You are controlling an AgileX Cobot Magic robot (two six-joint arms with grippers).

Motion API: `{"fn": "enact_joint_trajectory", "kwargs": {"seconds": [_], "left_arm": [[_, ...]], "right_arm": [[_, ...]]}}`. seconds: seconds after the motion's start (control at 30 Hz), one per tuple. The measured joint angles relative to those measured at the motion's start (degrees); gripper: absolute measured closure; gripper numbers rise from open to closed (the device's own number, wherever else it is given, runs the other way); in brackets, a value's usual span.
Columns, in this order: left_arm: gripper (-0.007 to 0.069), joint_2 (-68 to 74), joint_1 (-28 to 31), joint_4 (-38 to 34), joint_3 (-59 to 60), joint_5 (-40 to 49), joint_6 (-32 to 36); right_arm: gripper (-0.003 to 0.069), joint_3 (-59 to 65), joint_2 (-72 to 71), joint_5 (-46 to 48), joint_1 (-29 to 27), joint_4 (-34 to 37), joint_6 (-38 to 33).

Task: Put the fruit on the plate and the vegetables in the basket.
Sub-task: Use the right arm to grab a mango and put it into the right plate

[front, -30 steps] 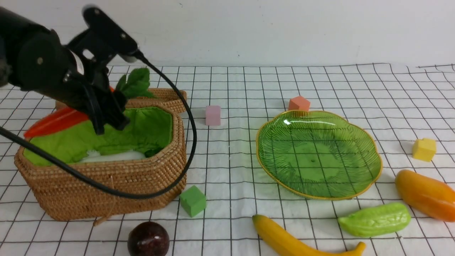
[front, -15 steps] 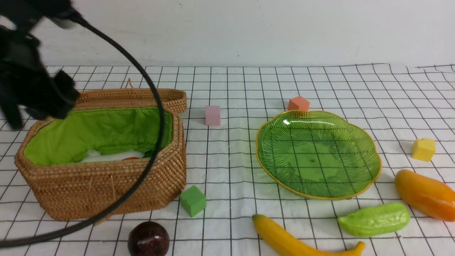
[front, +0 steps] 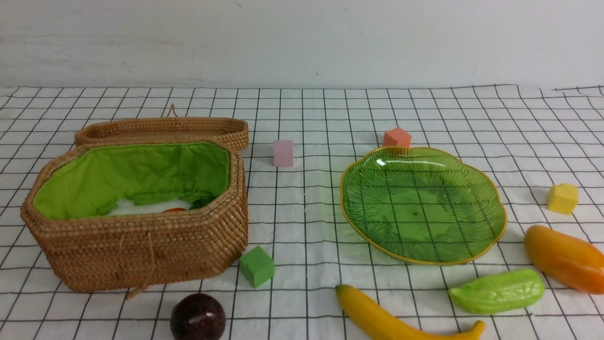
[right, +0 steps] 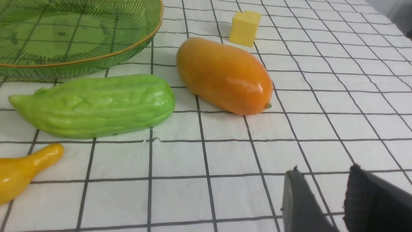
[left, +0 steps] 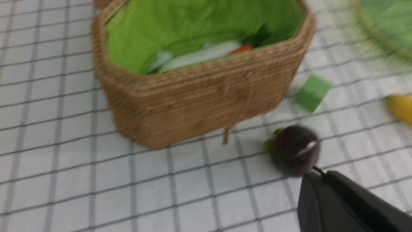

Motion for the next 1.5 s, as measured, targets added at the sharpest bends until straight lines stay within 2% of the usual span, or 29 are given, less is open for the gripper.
{"fn": "enact_joint_trajectory", "kwargs": {"seconds": [0.07,0.17,0.73,0.97,1.17,1.27,1.5], "left_arm": [[0.0638,-2.67,0.0,-1.81,3.45,-5.33,-0.07],[0.0638,-5.54,0.0,-2.53,4.96,-8.36,-0.07],[0.0638,-6.72,0.0,-1.79,5.15,-5.59,-0.02],[0.0638,-6.3,0.29,0.08,6.75,-10.28,-0.02],[0.0638,-11.64,6.46,1.96,10.56,-16.96,0.14],[0.0638,-16.4,10.9,2.67,17.22,-19.52,0.14],[0.0637,-20.73,12.29,-1.22,29.01,-18.94,0.14]], "right_arm": [[0.0417,0.0,0.0,0.0,0.0,0.0,0.0],[0.0416,0.0,0.0,0.0,0.0,0.0,0.0],[0.0416,0.0,0.0,0.0,0.0,0.0,0.0],[0.0416,0.0,0.0,0.0,0.0,0.0,0.0],[0.0416,0.0,0.0,0.0,0.0,0.0,0.0],[0.0416,0.0,0.0,0.0,0.0,0.0,0.0],[0.0416,0.0,0.0,0.0,0.0,0.0,0.0]]}}
